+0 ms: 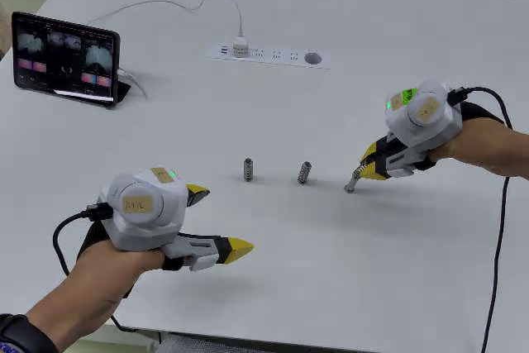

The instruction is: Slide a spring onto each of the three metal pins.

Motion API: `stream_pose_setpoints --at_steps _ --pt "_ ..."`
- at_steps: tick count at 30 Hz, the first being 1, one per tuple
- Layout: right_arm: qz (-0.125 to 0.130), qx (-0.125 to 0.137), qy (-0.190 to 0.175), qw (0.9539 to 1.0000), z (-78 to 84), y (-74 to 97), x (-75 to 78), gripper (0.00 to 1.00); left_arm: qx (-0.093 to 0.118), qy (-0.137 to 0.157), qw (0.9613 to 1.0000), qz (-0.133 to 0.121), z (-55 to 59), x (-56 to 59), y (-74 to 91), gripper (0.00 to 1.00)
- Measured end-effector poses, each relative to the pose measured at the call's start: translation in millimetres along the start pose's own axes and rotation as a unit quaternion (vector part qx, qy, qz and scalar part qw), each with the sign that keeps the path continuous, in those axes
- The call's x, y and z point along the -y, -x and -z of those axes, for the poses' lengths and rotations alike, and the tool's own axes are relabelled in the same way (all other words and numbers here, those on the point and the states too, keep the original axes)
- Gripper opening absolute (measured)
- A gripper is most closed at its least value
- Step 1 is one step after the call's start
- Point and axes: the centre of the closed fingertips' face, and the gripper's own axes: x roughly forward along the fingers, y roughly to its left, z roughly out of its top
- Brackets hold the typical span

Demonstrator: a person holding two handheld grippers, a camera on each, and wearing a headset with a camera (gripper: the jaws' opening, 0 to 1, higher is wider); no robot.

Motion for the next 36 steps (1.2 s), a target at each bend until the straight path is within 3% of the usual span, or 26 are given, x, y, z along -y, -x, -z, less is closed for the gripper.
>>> stream_pose_setpoints --at_steps 11,36 --pt "-0.006 -0.006 0.008 0.9999 -1.9 -9.2 -1.2 0.13 -0.001 0.002 1.0000 -0.006 3.0 -2.9 5.2 0.69" --pt "-0.015 -0.031 0.011 0.9994 12.2 -35.9 -4.5 0.13 -0.001 0.009 0.9998 -0.019 7.1 -10.2 14.9 0.69"
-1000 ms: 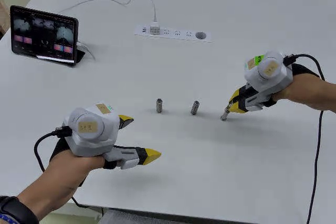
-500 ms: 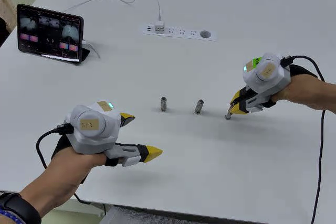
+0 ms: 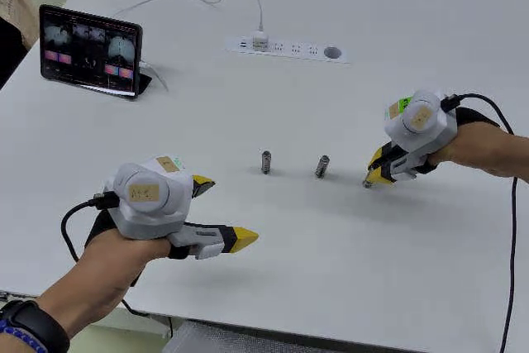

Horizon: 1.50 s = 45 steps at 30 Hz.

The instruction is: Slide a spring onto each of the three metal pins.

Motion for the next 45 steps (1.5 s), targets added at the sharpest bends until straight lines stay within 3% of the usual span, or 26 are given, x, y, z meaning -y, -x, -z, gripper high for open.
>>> stream_pose_setpoints --at_steps 13,26,38,42,45 --pt "-0.001 -0.003 -0.014 0.9999 5.7 -7.6 -0.9 0.14 0.004 0.002 1.0000 -0.004 -3.6 -2.1 0.7 0.71" --pt "0.015 0.013 -0.055 0.9983 9.3 1.6 0.8 0.36 0.007 0.006 0.9999 -0.007 -9.7 -4.1 -0.2 0.74" --pt "0.042 0.049 -0.116 0.9912 14.2 11.5 -2.2 0.49 0.015 0.008 0.9998 -0.012 -15.3 -8.1 0.6 0.74" --pt "0.056 0.086 -0.162 0.9815 9.7 14.3 -1.5 0.50 0.014 0.008 0.9998 -0.013 -14.8 -8.5 0.6 0.75" --pt "0.063 0.099 -0.179 0.9768 10.1 18.0 -1.3 0.51 0.011 0.005 0.9999 -0.011 -13.9 -7.1 0.9 0.74"
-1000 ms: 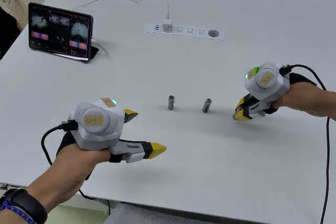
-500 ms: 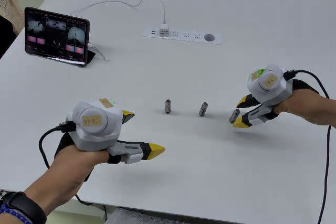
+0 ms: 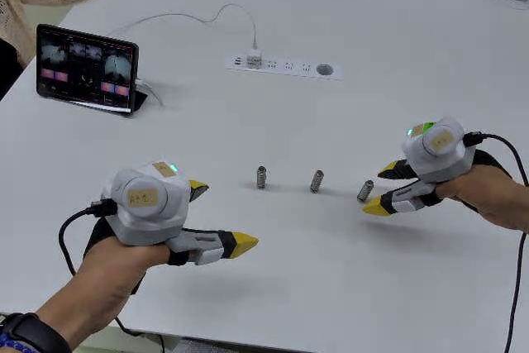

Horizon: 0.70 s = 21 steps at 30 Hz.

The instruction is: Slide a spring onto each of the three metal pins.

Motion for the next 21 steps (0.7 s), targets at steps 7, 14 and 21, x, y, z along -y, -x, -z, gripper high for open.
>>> stream_pose_setpoints --at_steps 7,14,21 --pt "0.020 0.061 -0.066 0.9957 -9.3 13.5 4.4 0.54 0.000 0.000 1.0000 0.000 -0.1 -0.5 2.2 0.74" --pt "0.034 0.080 -0.090 0.9921 -8.7 20.6 7.7 0.55 0.001 0.001 1.0000 -0.002 -0.3 -1.6 2.3 0.74" --pt "0.044 0.112 -0.115 0.9859 -17.8 27.4 5.3 0.57 0.003 0.005 1.0000 -0.007 -2.3 -4.6 1.9 0.74"
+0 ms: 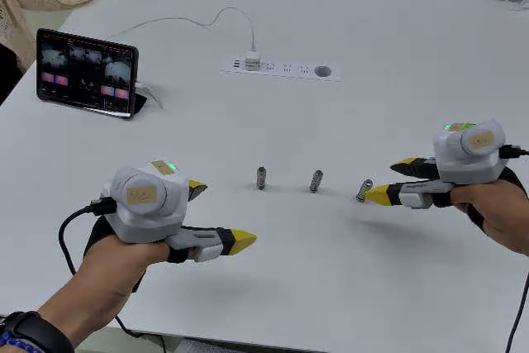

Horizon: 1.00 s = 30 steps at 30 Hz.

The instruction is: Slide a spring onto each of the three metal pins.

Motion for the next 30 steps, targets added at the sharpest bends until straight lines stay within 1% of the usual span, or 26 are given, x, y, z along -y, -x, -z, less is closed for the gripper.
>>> stream_pose_setpoints --at_steps 2,6,8,11,15,18,21,25,30 --pt "0.006 0.008 -0.002 1.0000 -2.4 1.7 -1.2 0.58 -0.002 0.000 1.0000 -0.002 -0.7 -0.7 -0.3 0.74" --pt "0.011 0.030 -0.011 0.9994 -8.6 6.9 -8.8 0.59 0.002 0.006 1.0000 -0.006 -2.6 -4.2 -1.8 0.74" --pt "0.013 0.033 -0.011 0.9993 -9.2 8.7 -11.6 0.60 0.002 0.007 1.0000 -0.006 -3.3 -4.7 -2.5 0.74" --pt "0.015 0.036 -0.012 0.9992 -7.9 11.9 -18.4 0.65 0.004 0.010 0.9999 -0.009 -4.8 -7.1 -3.7 0.74" --pt "0.021 0.032 -0.002 0.9993 -4.0 15.8 -22.4 0.67 0.007 0.016 0.9998 -0.011 -7.8 -8.0 -4.2 0.74" --pt "0.023 0.038 -0.006 0.9990 -4.8 20.4 -26.1 0.67 0.009 0.019 0.9997 -0.012 -7.8 -11.2 -6.4 0.74" --pt "0.032 0.055 -0.014 0.9979 -11.5 27.0 -27.1 0.68 0.009 0.021 0.9997 -0.010 -7.4 -13.7 -9.3 0.74" --pt "0.038 0.067 -0.015 0.9969 -17.4 34.1 -30.5 0.68 0.006 0.026 0.9996 -0.010 -6.6 -15.4 -11.9 0.74" --pt "0.043 0.075 -0.021 0.9960 -17.3 40.3 -34.1 0.69 0.011 0.028 0.9995 -0.009 -11.1 -15.9 -12.4 0.75"
